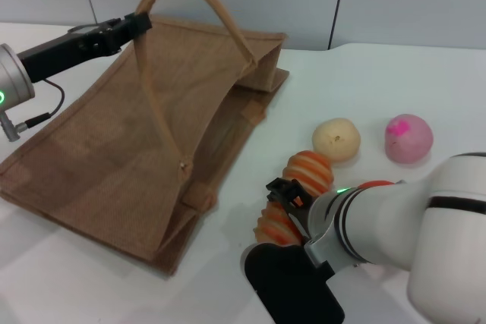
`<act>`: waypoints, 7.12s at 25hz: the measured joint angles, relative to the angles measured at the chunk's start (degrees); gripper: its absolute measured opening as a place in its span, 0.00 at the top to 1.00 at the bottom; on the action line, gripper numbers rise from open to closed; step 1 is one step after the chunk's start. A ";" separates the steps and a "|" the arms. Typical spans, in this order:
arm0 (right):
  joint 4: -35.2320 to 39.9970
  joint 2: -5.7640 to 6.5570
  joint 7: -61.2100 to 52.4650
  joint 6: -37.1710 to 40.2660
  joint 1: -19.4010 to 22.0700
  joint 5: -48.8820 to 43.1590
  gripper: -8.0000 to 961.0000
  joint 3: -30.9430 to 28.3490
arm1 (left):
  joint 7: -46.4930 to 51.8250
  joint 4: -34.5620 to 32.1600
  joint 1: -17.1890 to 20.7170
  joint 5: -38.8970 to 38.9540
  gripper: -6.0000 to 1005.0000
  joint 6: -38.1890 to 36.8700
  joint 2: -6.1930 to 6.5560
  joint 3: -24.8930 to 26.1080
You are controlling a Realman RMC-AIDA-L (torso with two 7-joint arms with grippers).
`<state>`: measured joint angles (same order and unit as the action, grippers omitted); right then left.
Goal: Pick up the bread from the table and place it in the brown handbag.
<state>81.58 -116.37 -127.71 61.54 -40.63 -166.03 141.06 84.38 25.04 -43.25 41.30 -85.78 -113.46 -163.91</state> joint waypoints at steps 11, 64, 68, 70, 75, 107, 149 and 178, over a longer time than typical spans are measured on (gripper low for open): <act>0.16 -0.09 -0.70 -0.59 -0.24 0.02 0.16 0.26 | 0.00 -0.03 0.12 0.00 0.87 0.00 0.00 0.00; 11.50 0.71 0.59 -10.20 10.43 0.01 0.60 -10.43 | 1.71 0.32 -0.11 0.60 0.87 -7.37 1.01 -0.01; 10.46 0.71 1.05 -12.50 11.22 0.01 0.61 -10.54 | 2.42 0.38 -0.77 1.32 0.87 -10.96 1.56 -0.04; 9.48 0.71 1.12 -13.81 11.46 0.03 0.61 -10.49 | 2.96 0.38 -1.24 1.37 0.87 -12.95 1.89 -0.07; 6.74 0.68 1.16 -18.68 11.86 0.09 0.62 -9.51 | 4.89 1.02 -1.99 1.77 0.87 -17.16 2.43 -0.09; -23.42 -0.83 -5.84 -60.78 0.71 0.54 0.66 3.69 | 12.74 2.71 -5.63 5.54 0.87 -25.82 3.08 -0.09; -15.66 0.37 2.17 -79.90 22.65 2.33 0.06 -11.74 | 5.87 2.63 2.66 11.11 0.88 -18.43 2.38 0.24; -45.80 0.53 -33.11 -133.82 22.24 29.90 0.07 -9.84 | -41.14 -16.27 6.14 32.75 0.57 17.77 -2.96 0.55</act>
<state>35.78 -115.84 -160.82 -72.28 -18.39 -136.13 131.22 43.24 8.77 -37.10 74.05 -68.01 -116.42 -163.36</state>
